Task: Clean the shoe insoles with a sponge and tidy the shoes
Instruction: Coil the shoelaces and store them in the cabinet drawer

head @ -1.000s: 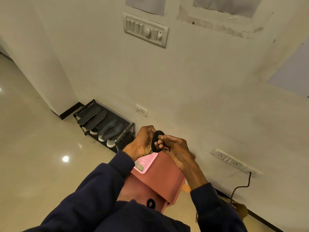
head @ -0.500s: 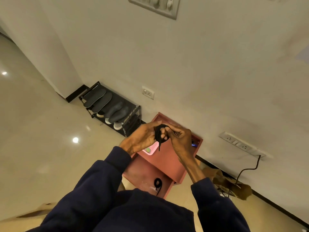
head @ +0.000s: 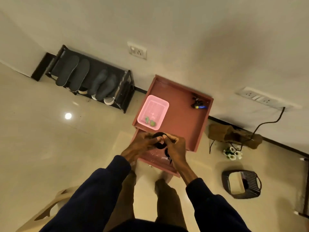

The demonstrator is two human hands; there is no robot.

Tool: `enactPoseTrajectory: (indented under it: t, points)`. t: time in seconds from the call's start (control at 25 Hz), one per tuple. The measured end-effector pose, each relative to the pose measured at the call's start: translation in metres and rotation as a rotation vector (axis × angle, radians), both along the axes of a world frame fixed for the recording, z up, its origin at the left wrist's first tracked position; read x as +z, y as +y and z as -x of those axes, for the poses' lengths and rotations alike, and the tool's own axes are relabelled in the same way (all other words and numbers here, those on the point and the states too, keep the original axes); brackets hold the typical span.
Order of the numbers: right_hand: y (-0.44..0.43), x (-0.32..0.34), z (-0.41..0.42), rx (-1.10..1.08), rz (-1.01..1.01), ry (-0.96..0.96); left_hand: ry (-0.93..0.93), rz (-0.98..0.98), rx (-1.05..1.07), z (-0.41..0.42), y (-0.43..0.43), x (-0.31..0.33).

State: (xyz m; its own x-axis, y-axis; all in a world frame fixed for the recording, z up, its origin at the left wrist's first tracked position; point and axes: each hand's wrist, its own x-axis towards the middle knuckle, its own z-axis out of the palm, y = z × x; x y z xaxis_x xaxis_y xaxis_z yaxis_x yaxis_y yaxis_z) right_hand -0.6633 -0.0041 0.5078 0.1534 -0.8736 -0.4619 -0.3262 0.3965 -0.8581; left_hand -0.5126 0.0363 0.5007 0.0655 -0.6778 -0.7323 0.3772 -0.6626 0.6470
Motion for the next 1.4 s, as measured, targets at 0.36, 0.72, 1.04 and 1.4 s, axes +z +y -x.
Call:
enactPoseTrajectory:
  t: [0.36,0.72,1.04,1.4]
  points:
    - [0.045,-0.303,-0.013,-0.376,-0.327,0.28,-0.146,-0.227,-0.082,0.0,0.024,-0.298]
    - [0.04,-0.465,-0.003,-0.356,-0.284,0.486,-0.233,-0.3,-0.026,0.032,0.013,-0.445]
    - [0.041,-0.451,0.018,-0.162,-0.091,0.653,-0.237,-0.27,0.007,0.045,-0.001,-0.445]
    - [0.048,-0.414,0.057,-0.167,0.023,0.604,-0.282,-0.237,0.014,0.043,0.006,-0.414]
